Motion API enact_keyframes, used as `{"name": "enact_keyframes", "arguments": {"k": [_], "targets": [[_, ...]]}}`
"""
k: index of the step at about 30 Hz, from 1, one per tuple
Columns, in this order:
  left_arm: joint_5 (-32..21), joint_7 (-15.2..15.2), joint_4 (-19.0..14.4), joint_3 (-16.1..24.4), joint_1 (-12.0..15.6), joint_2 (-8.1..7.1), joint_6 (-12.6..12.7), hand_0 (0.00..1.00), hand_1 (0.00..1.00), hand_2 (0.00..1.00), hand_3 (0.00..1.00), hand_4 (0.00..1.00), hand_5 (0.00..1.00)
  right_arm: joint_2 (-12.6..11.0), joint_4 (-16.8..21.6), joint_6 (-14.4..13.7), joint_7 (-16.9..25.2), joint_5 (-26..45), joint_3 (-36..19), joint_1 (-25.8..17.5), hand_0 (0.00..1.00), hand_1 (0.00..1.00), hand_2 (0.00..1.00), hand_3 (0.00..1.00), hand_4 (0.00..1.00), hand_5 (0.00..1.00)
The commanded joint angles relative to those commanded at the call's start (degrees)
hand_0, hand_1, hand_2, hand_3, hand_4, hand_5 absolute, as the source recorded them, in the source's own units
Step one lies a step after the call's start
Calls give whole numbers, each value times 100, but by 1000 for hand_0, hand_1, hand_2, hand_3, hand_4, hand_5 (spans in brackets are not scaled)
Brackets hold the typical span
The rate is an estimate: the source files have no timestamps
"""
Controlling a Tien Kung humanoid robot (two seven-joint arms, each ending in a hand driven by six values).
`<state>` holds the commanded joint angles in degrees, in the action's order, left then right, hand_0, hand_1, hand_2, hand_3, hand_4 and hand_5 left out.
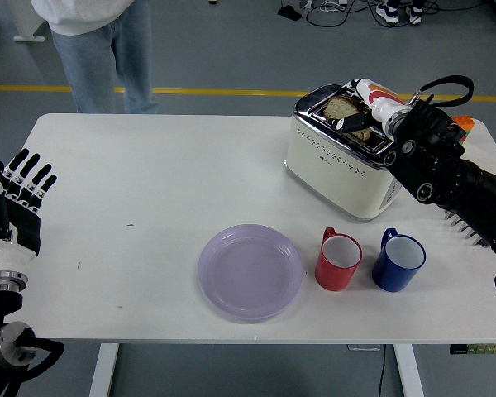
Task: Push plate across desktop,pick up the break from the machine,place the break in the plate
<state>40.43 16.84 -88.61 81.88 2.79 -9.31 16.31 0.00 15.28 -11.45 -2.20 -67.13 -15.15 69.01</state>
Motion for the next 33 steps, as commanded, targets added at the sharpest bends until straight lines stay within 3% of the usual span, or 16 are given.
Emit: {"name": "enact_keyframes", "arguments": {"k": [5, 6, 11, 13, 17, 18, 23, 24, 29, 30, 33], "targets": [[5, 6, 7, 5, -3, -5, -6, 773, 775, 834, 757, 495, 998, 0, -6, -56, -94, 34, 108, 4, 280, 403, 530, 699, 746, 245], [5, 7, 9, 6, -3, -4, -7, 774, 775, 832, 752, 491, 998, 0, -8, -71, -96, 55, 114, 3, 212, 340, 513, 671, 714, 209], [5, 11, 19, 11, -2, 1, -8, 774, 775, 832, 752, 491, 998, 0, -37, -96, -93, 269, 222, 4, 212, 340, 513, 671, 714, 209], [5, 16, 22, 10, -9, -1, -6, 772, 771, 829, 748, 488, 998, 0, -44, -103, -89, 312, 258, 5, 162, 302, 496, 645, 692, 187], [7, 18, 43, -5, -28, -1, -4, 772, 771, 829, 748, 488, 998, 0, -32, -226, -112, 418, 442, 0, 162, 302, 496, 645, 692, 187], [7, 20, 48, -9, -31, 2, -4, 772, 769, 829, 744, 485, 998, 0, -36, -256, -120, 473, 520, -2, 123, 273, 446, 579, 642, 139], [8, 25, 59, -4, -33, 13, 2, 772, 769, 829, 744, 485, 998, 0, -40, -428, -164, 678, 775, -3, 123, 273, 446, 579, 642, 139], [6, 30, 62, -1, -28, 10, 5, 772, 768, 826, 737, 482, 998, 0, -33, -450, -161, 651, 767, 1, 96, 262, 416, 515, 578, 107], [-4, 47, 73, 12, -20, 10, 20, 772, 768, 826, 737, 482, 998, 0, 21, -555, -176, 455, 699, 27, 96, 262, 416, 515, 578, 107], [-4, 49, 74, 12, -21, 10, 21, 772, 764, 825, 734, 482, 998, 0, 33, -577, -182, 406, 682, 29, 64, 205, 393, 484, 507, 115], [-3, 51, 76, 12, -21, 11, 20, 772, 764, 825, 734, 482, 998, 0, 114, -673, -218, 132, 507, 18, 64, 205, 393, 484, 507, 115]]}}
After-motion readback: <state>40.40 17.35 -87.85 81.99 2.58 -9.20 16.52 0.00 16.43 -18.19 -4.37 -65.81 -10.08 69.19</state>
